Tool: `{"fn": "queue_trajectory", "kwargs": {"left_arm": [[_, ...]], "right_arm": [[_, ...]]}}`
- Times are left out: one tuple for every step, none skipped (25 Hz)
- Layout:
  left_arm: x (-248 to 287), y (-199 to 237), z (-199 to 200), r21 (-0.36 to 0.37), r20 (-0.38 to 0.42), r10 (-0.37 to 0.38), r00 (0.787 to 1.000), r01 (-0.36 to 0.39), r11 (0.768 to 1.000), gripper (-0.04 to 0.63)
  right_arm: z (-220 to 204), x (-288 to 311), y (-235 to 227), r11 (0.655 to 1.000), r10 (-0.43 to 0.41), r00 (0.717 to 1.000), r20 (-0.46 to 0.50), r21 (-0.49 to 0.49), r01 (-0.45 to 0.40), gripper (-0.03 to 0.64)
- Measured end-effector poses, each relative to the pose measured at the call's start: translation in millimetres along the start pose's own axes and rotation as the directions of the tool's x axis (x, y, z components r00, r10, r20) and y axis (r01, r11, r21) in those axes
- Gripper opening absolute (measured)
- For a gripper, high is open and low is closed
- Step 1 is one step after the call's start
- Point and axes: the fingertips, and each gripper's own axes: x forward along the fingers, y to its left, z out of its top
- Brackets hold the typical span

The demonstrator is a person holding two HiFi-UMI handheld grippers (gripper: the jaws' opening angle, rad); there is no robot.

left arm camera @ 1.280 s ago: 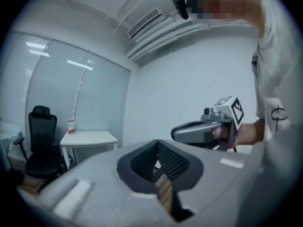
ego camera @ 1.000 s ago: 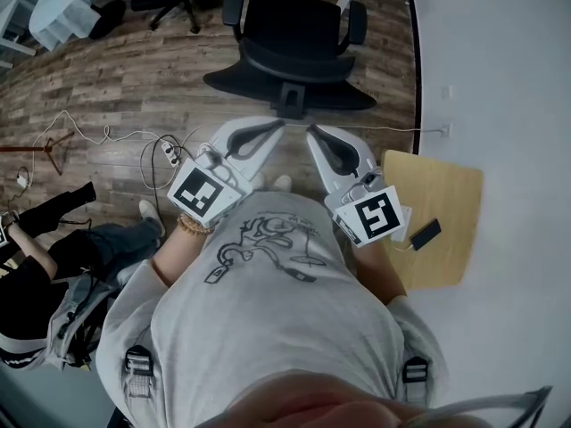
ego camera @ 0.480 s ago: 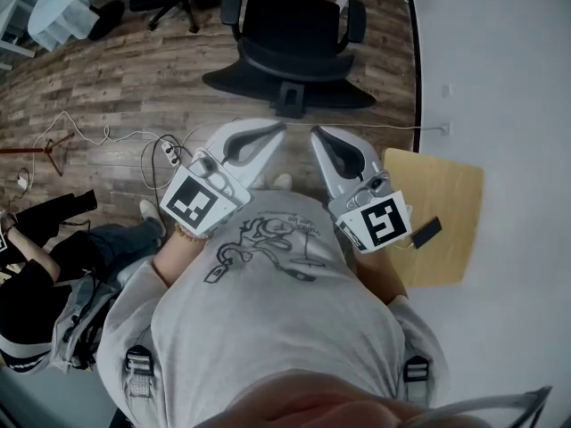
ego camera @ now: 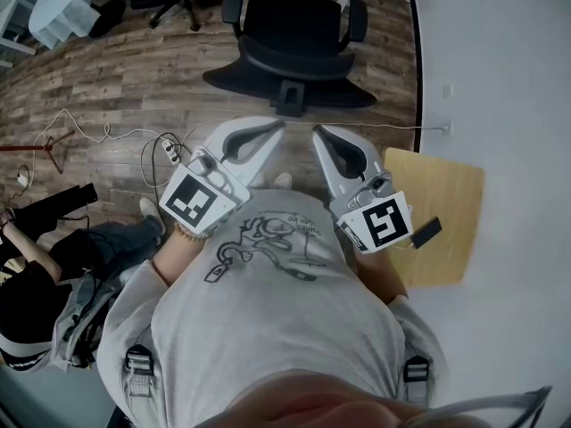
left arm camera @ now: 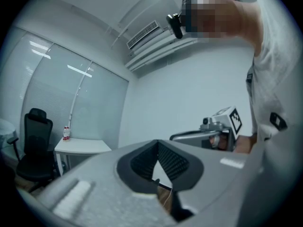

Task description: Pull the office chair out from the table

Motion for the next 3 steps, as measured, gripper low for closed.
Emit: {"fn": "queue_trajectory", "kwargs": {"left_arm": [[-0.2, -0.4, 0.0, -0.001, 0.001, 0.0, 1.0, 0.0, 1.0, 0.002], [-0.3, -0.9, 0.0, -0.001, 0.001, 0.0, 1.0, 0.0, 1.0, 0.002], [-0.5, -1.3, -0.1, -0.002, 0.002, 0.0, 1.0, 0.0, 1.0, 0.002]], "right_arm": [[0.1, -0.5, 0.4, 1.0, 0.0, 1.0, 0.0, 0.0, 0.0, 0.008], [0.2, -0.9, 0.7, 1.0, -0.001, 1.0, 0.001, 0.0, 0.001, 0.008], [0.3, -1.4, 1.1, 1.0, -0.001, 1.0, 0.002, 0.001, 0.001, 0.008]]}}
